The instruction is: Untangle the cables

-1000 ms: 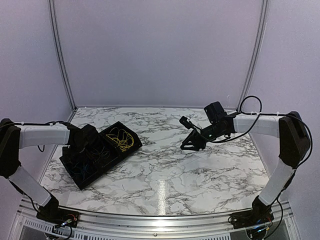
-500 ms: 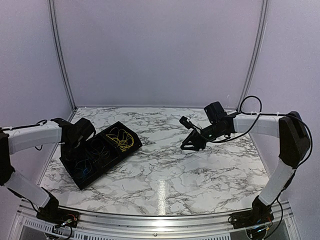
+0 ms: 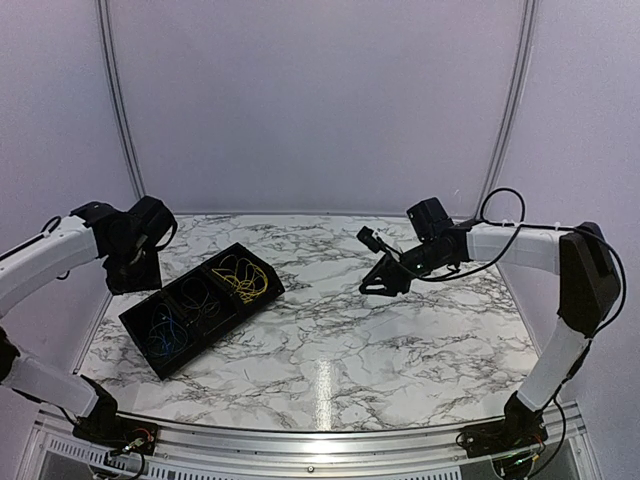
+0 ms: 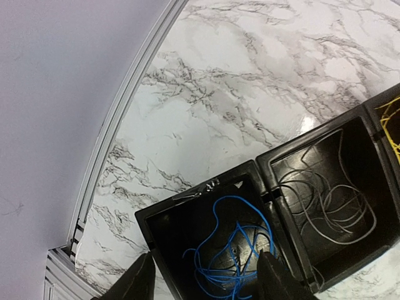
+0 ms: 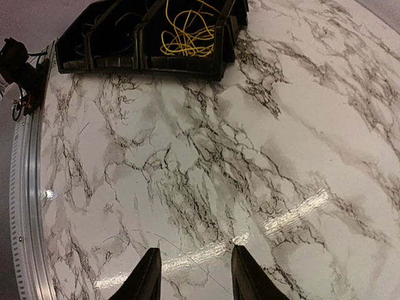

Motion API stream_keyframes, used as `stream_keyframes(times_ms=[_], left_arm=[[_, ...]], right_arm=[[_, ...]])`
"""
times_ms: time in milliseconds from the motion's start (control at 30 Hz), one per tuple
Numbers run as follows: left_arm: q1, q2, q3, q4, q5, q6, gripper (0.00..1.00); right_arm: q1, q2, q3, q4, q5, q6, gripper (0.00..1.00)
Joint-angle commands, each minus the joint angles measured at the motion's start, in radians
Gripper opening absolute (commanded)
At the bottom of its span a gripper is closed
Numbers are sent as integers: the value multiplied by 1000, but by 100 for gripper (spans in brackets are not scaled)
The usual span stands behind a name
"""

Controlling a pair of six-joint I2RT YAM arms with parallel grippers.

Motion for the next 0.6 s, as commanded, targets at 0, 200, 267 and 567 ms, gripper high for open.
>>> stream_keyframes(times_ms=[0, 200, 267, 567], left_arm=[[2, -9, 134, -28, 41, 60, 60], [-28, 14, 335, 162, 147, 201, 63], [-58, 20, 384, 255, 180, 266, 67], [-135, 148, 434, 551, 259, 417, 99]], right_arm=[[-4, -21, 127, -8, 33, 6, 39], [-144, -79, 296, -14, 77, 90, 42], [-186, -110, 322, -17, 95, 94, 46], [-217, -318, 216, 156, 622, 311, 63]])
